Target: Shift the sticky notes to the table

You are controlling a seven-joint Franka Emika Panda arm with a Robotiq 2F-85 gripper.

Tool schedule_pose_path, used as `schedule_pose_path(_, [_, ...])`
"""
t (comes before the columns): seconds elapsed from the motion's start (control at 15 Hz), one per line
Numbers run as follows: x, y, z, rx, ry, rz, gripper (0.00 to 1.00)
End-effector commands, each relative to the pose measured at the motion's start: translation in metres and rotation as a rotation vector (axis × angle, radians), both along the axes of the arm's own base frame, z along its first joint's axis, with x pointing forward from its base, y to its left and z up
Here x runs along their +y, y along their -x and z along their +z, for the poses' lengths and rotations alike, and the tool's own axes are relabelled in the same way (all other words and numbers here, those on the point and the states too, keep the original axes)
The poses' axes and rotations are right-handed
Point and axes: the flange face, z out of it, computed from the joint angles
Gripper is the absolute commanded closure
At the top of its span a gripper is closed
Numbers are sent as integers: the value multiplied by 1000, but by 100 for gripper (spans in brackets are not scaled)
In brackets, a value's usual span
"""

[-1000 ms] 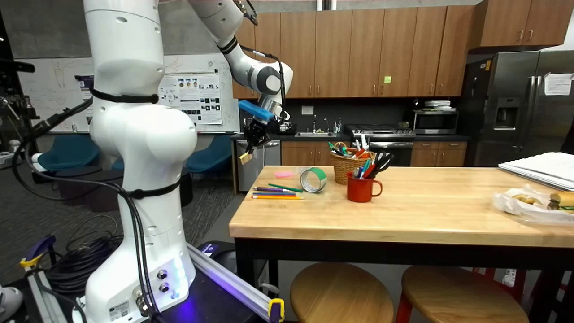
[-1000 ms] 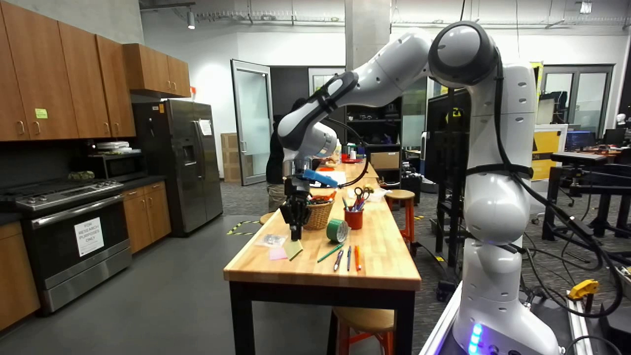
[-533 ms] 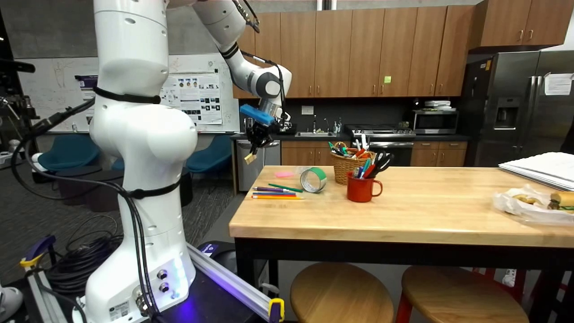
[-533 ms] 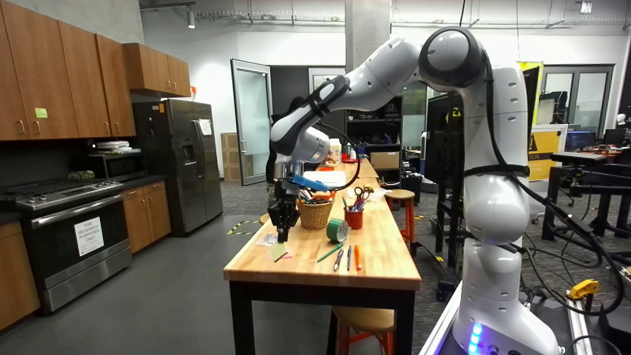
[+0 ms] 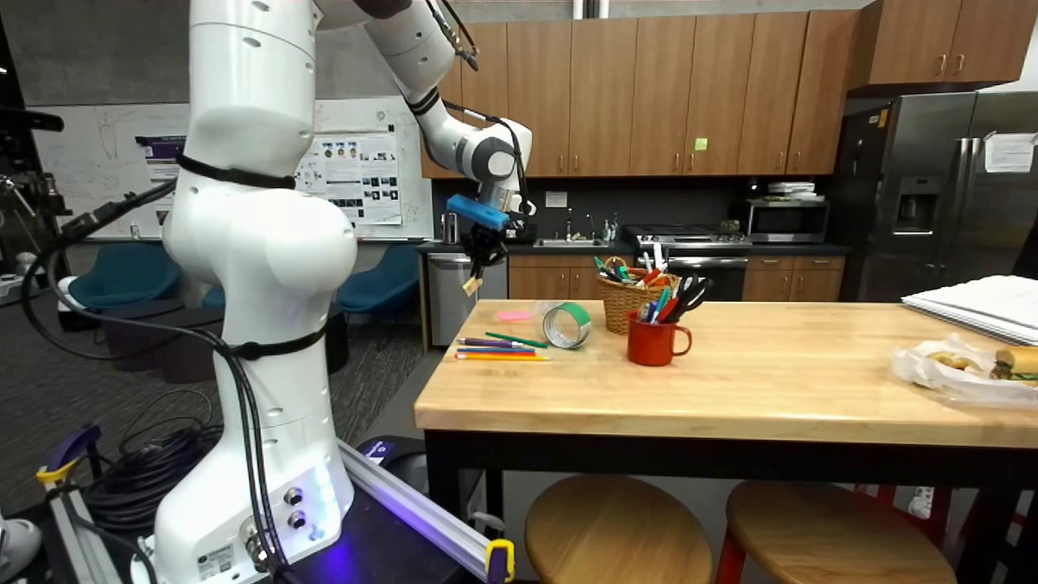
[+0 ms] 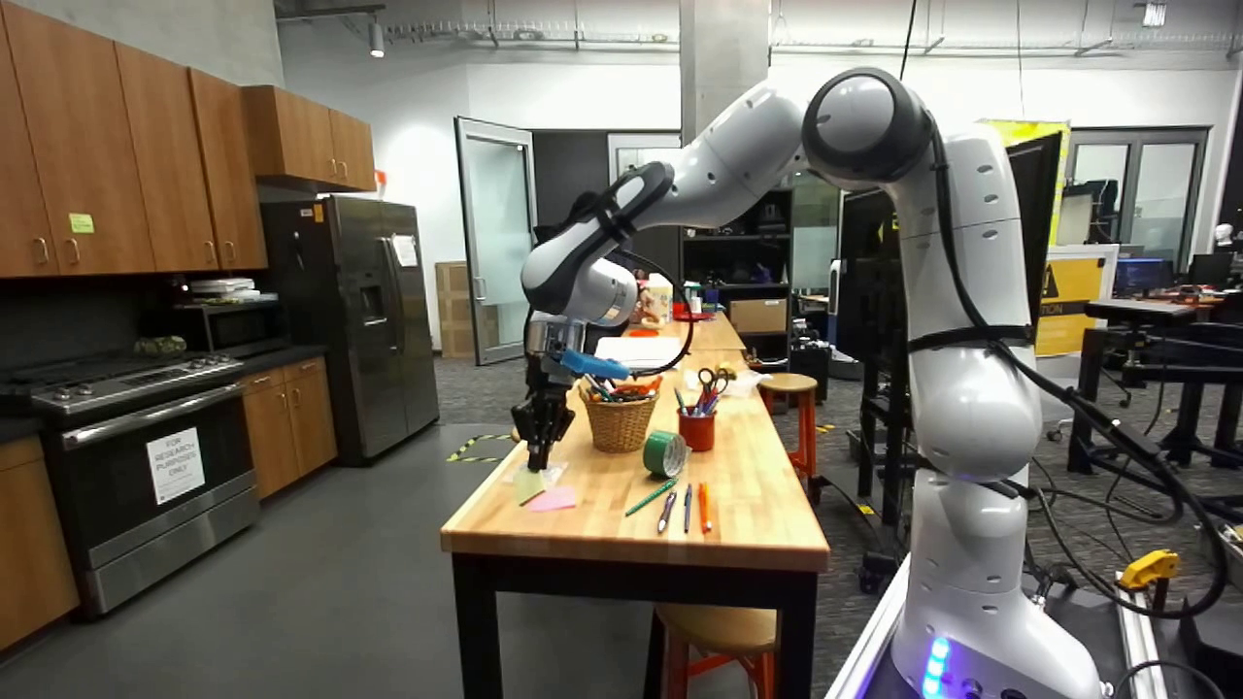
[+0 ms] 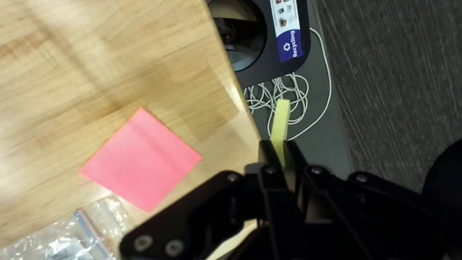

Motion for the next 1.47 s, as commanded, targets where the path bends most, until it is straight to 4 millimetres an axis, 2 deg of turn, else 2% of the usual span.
schedule_pose_path(0.0, [-13, -20, -2, -37, 49, -11, 98])
schedule_pose_path(0.47, [-40, -44, -10, -58, 99, -51, 98])
schedule_pose_path(1.13, [-67, -44, -25, 14, 122, -118, 98])
schedule_pose_path(1.2, [-69, -43, -27, 20, 126, -125, 65])
schedule_pose_path(1.27, [-71, -43, -28, 24, 127, -133, 64])
schedule_pose_path(1.4, [-75, -42, -28, 22, 131, -145, 54])
